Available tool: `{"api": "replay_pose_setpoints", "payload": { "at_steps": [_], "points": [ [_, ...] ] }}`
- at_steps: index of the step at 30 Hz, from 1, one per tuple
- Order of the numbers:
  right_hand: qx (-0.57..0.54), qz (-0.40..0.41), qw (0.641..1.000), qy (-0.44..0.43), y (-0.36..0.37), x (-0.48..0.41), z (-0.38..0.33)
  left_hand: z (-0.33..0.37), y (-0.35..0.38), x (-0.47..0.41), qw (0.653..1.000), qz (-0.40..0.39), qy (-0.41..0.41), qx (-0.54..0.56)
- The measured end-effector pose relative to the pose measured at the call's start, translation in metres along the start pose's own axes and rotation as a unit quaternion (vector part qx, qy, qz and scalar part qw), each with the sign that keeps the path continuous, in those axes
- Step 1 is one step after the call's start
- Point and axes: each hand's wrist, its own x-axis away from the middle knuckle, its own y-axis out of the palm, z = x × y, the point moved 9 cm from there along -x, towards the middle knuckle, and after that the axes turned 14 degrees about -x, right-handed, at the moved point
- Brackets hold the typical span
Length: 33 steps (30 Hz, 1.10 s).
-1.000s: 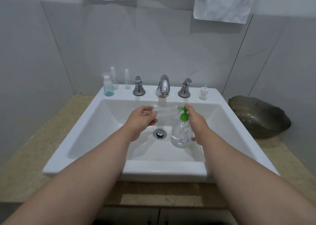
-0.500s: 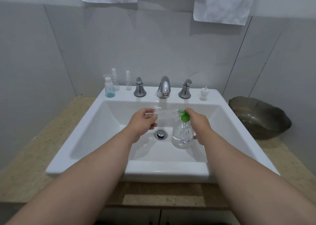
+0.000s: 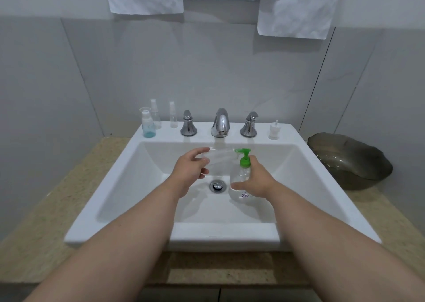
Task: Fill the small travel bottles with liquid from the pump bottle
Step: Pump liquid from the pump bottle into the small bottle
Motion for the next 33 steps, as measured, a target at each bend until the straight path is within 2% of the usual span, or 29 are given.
{"api": "replay_pose_setpoints", "payload": {
  "at_steps": [5, 7, 9, 12, 15, 18, 21, 24, 26, 33],
  "points": [
    [0.128, -0.02, 0.991, 0.037, -0.005, 0.002, -0.006, -0.005, -0.002, -0.002, 0.999, 0.009, -0.031, 0.027],
    [0.238, -0.008, 0.97, 0.055, -0.015, 0.007, -0.011, -0.006, -0.001, -0.002, 0.999, 0.001, -0.046, 0.029],
    [0.301, 0.005, 0.951, 0.069, -0.023, 0.014, -0.013, -0.009, 0.004, -0.001, 0.998, -0.022, -0.059, 0.018],
    [0.323, 0.004, 0.942, 0.09, -0.028, 0.02, -0.011, -0.015, 0.01, 0.001, 0.996, -0.05, -0.068, -0.027],
    [0.345, -0.01, 0.936, 0.072, -0.02, 0.02, -0.018, -0.023, 0.01, 0.0, 0.988, -0.055, -0.063, -0.132],
    [0.342, -0.048, 0.938, 0.039, 0.0, 0.019, -0.023, -0.033, 0.009, 0.002, 0.965, -0.069, -0.072, -0.24],
    [0.327, -0.085, 0.941, 0.027, 0.014, 0.016, -0.023, -0.046, 0.012, 0.005, 0.943, -0.109, -0.093, -0.301],
    [0.218, -0.097, 0.971, 0.01, 0.019, 0.013, -0.026, -0.053, 0.018, 0.01, 0.926, -0.155, -0.107, -0.326],
    [0.158, -0.083, 0.984, 0.006, 0.017, 0.011, -0.027, -0.052, 0.02, 0.014, 0.92, -0.177, -0.102, -0.334],
    [0.193, 0.009, 0.981, -0.002, 0.005, 0.005, -0.027, -0.038, 0.032, 0.024, 0.905, -0.221, -0.069, -0.356]
  ]
}}
